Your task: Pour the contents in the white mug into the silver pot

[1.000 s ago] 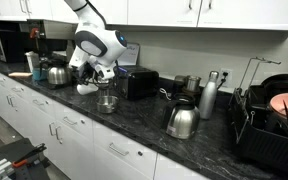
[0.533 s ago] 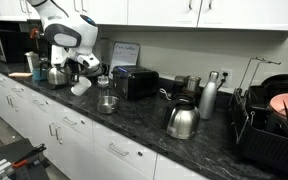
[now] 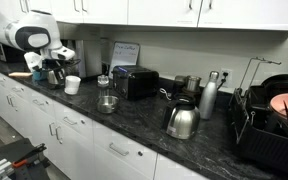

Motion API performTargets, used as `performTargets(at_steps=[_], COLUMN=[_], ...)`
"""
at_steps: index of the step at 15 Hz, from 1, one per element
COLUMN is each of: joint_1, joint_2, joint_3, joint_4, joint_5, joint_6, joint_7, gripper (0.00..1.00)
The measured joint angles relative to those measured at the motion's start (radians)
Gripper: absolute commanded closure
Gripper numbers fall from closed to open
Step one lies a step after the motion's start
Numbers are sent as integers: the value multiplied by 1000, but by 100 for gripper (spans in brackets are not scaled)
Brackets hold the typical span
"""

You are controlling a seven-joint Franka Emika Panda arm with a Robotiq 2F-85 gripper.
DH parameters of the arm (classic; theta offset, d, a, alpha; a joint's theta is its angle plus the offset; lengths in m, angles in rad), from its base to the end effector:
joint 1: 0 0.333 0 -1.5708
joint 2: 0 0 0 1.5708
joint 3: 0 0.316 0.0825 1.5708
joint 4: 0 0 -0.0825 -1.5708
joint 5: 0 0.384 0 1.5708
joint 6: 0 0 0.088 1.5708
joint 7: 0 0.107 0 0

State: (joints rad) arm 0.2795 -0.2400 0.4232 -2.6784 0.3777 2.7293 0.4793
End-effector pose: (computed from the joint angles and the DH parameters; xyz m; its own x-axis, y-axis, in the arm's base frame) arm 0.3395 0.2632 0.3336 0.9793 -0.1182 0.1643 -0.0758 -0.9668 -0.2441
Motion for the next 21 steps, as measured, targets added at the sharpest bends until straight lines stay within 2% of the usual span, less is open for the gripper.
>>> performTargets(at_steps=[2, 4, 7, 11, 16, 20, 21], joint_1=[-11, -47, -114, -163, -191, -260, -272], joint_2=[0, -5, -22, -26, -3, 103, 134], joint_3=[64, 129, 210, 248, 257, 286, 285], joint_4=[-27, -36, -35, -26, -15, 39, 57], joint_5=[-180, -347, -515, -609, -638, -739, -761], joint_6=[65, 79, 79, 79, 71, 70, 70], joint_7=[162, 317, 476, 554, 565, 638, 648], gripper=[98, 98, 98, 98, 98, 98, 91])
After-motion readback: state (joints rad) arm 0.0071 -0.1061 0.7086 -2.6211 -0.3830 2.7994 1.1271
